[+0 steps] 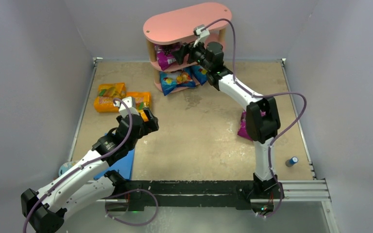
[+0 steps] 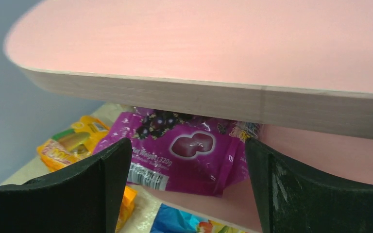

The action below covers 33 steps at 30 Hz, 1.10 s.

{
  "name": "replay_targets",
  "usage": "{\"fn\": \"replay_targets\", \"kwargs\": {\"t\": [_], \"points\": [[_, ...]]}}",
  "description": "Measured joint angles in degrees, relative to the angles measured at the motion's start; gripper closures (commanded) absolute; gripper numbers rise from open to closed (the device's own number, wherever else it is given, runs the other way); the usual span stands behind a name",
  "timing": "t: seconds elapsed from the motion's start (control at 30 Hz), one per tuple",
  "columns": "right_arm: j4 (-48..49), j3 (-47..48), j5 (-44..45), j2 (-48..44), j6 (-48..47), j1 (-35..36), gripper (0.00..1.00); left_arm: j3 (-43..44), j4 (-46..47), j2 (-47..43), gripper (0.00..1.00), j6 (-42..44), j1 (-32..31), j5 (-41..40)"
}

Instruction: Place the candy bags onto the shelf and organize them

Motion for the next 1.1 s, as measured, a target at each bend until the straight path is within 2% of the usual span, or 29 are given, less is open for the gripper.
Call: {"fn": "replay_targets", "kwargs": {"t": [0.27, 0.53, 0.73, 0.8, 0.87, 1.1], "points": [[-1.6, 4.8, 11.7, 5.0, -9.7, 5.0, 0.16, 0.0, -0.4, 0.0, 0.14, -0.5, 0.0, 0.0], [-0.9, 8.4, 20.6, 8.2, -13.0, 6.6, 0.19, 0.0, -1.4, -0.7, 0.14, -0.8, 0.0, 0.0], [-0.2, 9.6, 22.8, 9.4, -18.0, 7.3, 0.24, 0.0, -1.8, -0.7, 0.14, -1.0, 0.0, 0.0], [0.0, 9.6, 23.9, 9.4, -20.3, 8.0, 0.31, 0.0, -1.9, -0.6, 0.14, -1.0, 0.0, 0.0], [-0.1, 9.8, 24.9, 9.4, -21.9, 8.7, 0.32, 0.0, -2.0, -0.3, 0.14, -1.0, 0.0, 0.0], [-3.2, 12.2, 24.5, 10.7, -18.6, 9.0, 0.33, 0.0, -3.0, 0.6, 0.14, -1.4, 0.0, -0.1]]}}
